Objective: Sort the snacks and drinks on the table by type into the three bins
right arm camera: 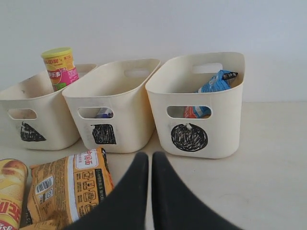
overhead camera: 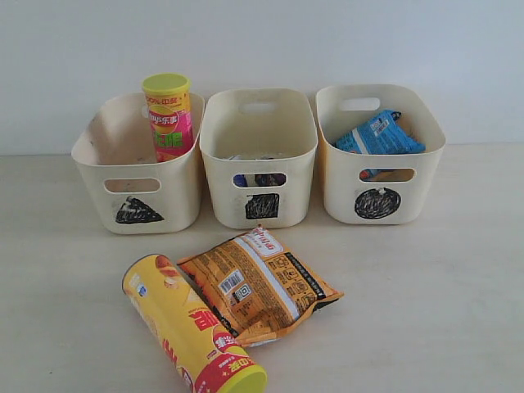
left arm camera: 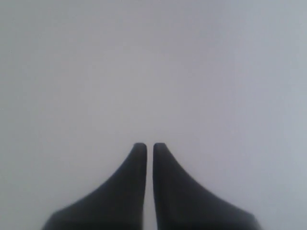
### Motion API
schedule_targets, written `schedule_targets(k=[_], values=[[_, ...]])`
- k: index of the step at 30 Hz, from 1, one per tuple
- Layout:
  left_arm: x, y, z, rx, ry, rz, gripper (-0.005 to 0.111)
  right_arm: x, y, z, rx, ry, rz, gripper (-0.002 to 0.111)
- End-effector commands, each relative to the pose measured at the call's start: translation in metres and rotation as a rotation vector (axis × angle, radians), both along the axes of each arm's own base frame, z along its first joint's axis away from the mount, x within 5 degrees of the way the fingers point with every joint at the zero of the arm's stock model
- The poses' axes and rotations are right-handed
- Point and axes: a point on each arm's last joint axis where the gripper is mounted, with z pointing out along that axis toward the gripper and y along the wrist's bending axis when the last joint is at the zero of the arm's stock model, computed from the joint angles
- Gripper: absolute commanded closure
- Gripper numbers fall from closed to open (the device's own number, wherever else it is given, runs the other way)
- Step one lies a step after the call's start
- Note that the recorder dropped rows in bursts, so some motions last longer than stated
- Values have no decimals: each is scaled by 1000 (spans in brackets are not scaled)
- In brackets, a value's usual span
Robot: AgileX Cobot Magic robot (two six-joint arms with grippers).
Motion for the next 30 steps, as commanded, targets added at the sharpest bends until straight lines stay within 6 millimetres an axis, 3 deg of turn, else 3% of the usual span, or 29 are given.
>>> schedule_targets(k=[1,9,12,17,21,24,30], values=[[46,4,6,166,331,150,103,0,0,-2,-3,6,-3,108],[103,8,-10,522,718,468,103,0,-1,-4,-6,27,-4,108],[122,-6,-7,685,878,440,103,0,-1,-4,-6,27,-4,108],[139,-54,-10,1012,1046,28,103,0,-1,-4,-6,27,-4,108],[136,-87,-34,1338,1067,-370,103,0,-1,-4,-8,32,-4,108],[130,-101,-53,1531,1017,-575,103,0,-1,-4,-5,32,-4,108],[124,-117,-93,1785,905,-763,100,0,-1,-4,1,36,-5,108]])
